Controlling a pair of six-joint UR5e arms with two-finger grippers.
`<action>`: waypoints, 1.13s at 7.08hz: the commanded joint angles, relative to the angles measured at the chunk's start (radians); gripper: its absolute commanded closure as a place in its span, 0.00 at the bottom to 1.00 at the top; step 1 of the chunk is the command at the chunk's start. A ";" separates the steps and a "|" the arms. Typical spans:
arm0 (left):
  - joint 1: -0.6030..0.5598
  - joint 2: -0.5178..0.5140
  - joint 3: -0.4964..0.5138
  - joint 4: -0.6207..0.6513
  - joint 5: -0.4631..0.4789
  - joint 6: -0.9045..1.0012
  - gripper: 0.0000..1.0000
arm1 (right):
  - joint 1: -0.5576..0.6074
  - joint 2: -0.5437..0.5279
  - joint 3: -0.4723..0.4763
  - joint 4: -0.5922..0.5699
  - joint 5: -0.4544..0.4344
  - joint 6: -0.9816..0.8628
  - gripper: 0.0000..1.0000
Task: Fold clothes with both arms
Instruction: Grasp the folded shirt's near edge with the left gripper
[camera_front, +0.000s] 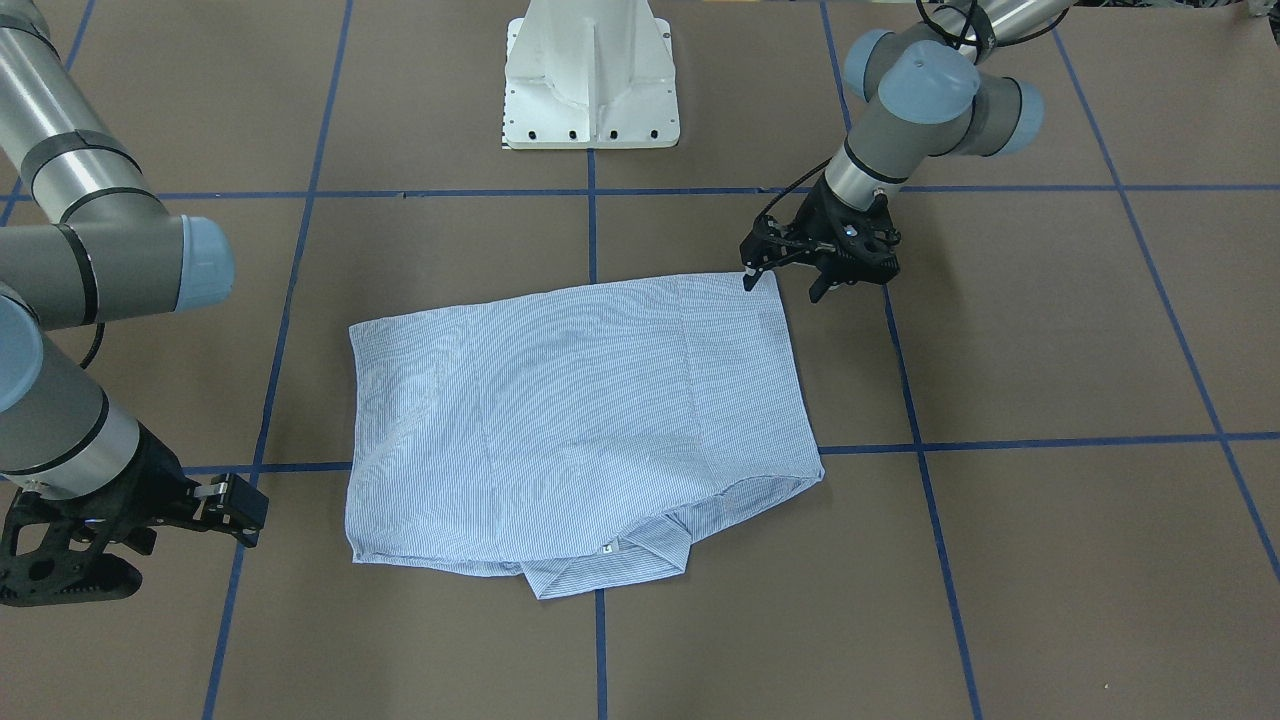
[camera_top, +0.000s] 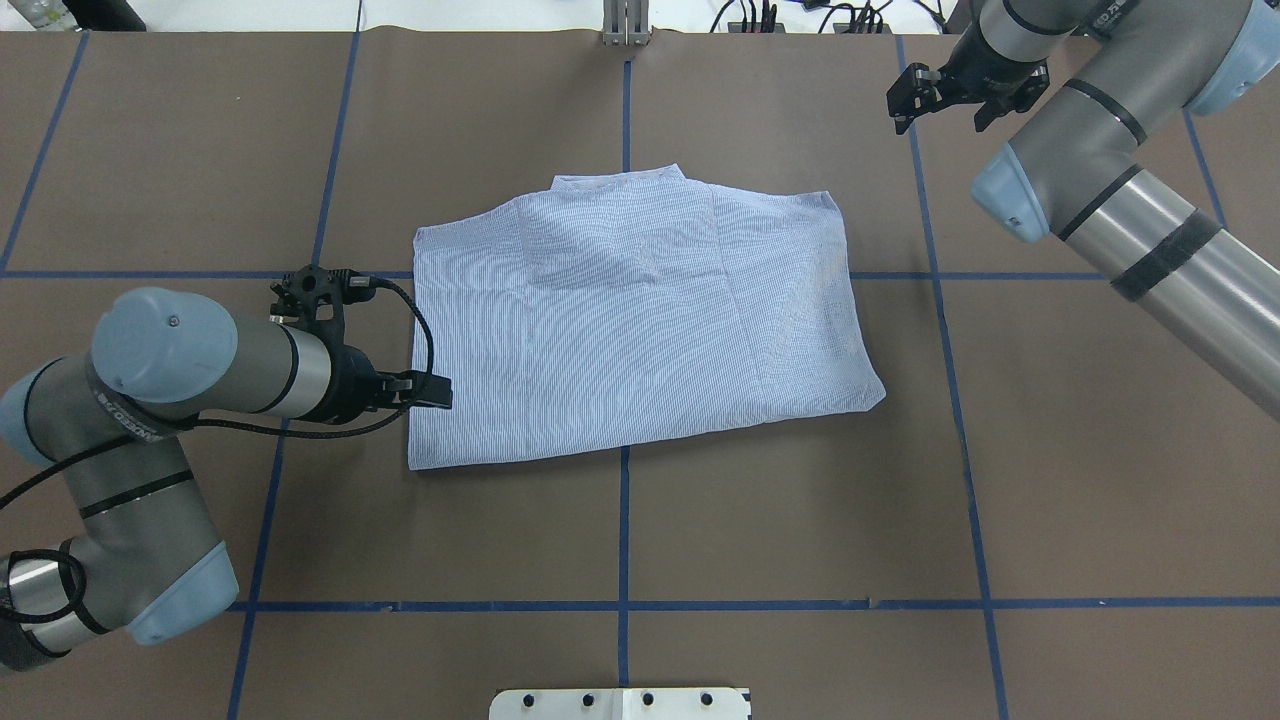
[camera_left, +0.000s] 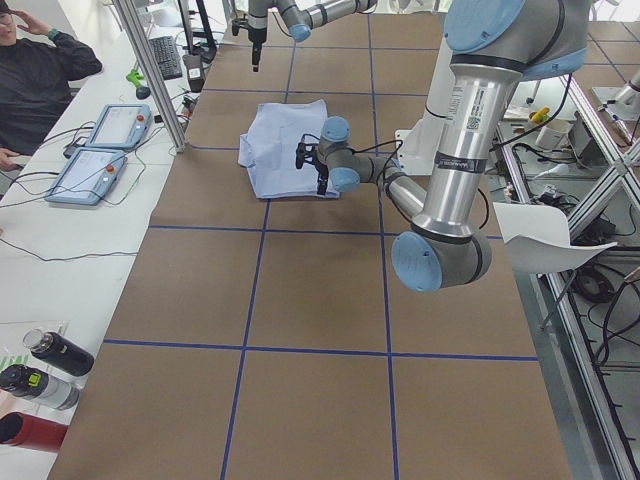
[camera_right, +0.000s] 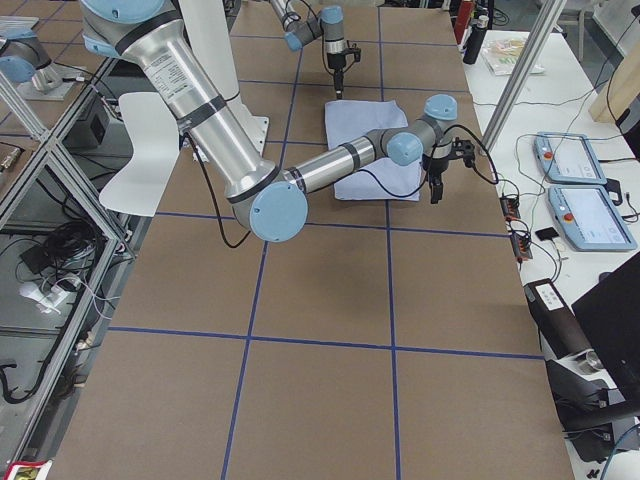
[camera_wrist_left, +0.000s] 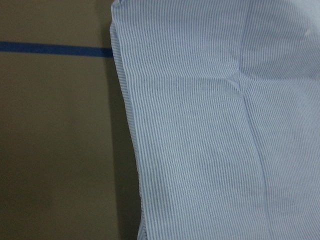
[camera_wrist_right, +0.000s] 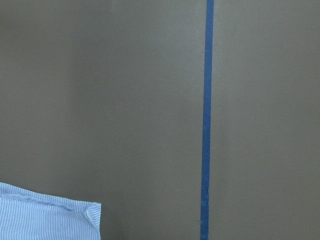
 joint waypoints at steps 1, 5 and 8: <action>0.038 0.002 0.009 0.001 0.026 -0.010 0.05 | -0.001 -0.002 0.001 0.004 -0.001 0.000 0.00; 0.072 0.001 0.020 0.003 0.029 -0.013 0.42 | -0.001 -0.004 0.004 0.005 -0.003 0.001 0.00; 0.090 0.001 0.018 0.003 0.024 -0.017 0.56 | -0.003 -0.004 0.004 0.005 -0.003 0.004 0.00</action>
